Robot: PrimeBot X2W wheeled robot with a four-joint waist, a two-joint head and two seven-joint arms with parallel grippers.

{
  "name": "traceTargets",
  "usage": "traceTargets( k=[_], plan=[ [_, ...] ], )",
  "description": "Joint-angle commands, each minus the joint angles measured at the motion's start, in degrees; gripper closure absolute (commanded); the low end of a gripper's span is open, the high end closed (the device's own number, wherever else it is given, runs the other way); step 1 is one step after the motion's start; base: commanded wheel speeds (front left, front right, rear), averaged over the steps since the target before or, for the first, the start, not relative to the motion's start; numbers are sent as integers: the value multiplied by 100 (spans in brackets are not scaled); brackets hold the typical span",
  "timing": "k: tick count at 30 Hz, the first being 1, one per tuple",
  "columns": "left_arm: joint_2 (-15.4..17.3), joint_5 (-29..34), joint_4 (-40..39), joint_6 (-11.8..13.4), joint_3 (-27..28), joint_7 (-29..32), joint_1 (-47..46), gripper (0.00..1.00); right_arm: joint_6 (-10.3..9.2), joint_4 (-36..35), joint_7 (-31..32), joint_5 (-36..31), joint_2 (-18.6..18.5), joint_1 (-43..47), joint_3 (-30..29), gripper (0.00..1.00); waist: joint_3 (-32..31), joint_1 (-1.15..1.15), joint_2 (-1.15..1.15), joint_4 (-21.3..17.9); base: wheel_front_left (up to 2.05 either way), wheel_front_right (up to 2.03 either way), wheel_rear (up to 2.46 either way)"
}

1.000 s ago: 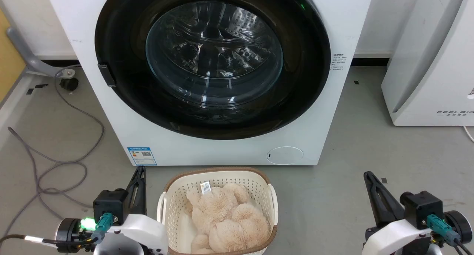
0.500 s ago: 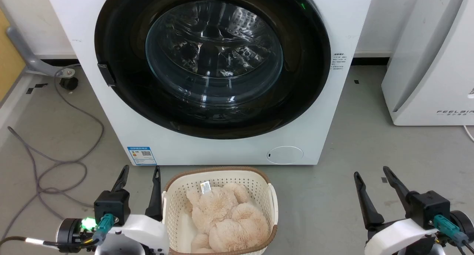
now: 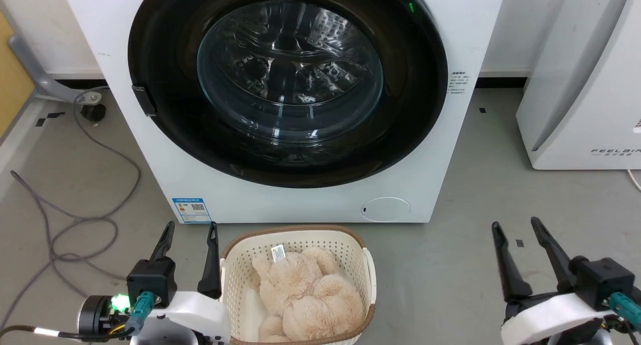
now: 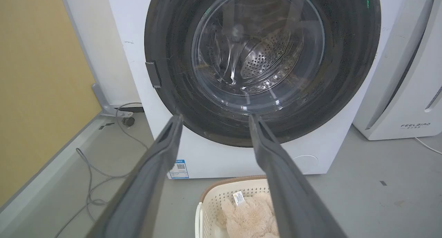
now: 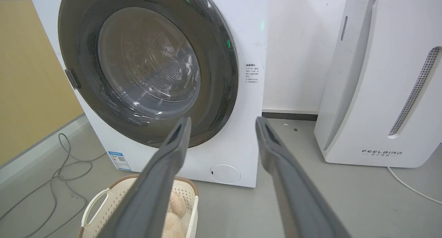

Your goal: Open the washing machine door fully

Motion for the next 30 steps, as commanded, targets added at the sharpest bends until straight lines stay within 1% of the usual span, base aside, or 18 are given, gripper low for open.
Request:
traceTargets(
  k=[1,3,8,21,30],
  plan=[
    [1,-53,1,37,-14,-58,5,0,1,-65,-75,157,2,66,-29,100,0,0,0,3,0,0,0],
    [1,-58,1,49,-17,-82,6,0,1,-78,-99,276,2,71,-43,100,1,0,0,4,0,0,0],
    [1,-72,2,82,-29,-142,12,0,1,-18,-159,918,3,72,-116,100,0,0,0,8,0,0,0],
    [2,-96,-7,154,-53,-297,9,0,2,438,-315,3157,4,-143,-344,100,39,0,0,20,0,0,0],
    [2,-107,-34,194,-80,-405,-108,0,2,715,-422,3923,5,-614,-662,100,218,0,0,61,0,0,0]
  ],
)
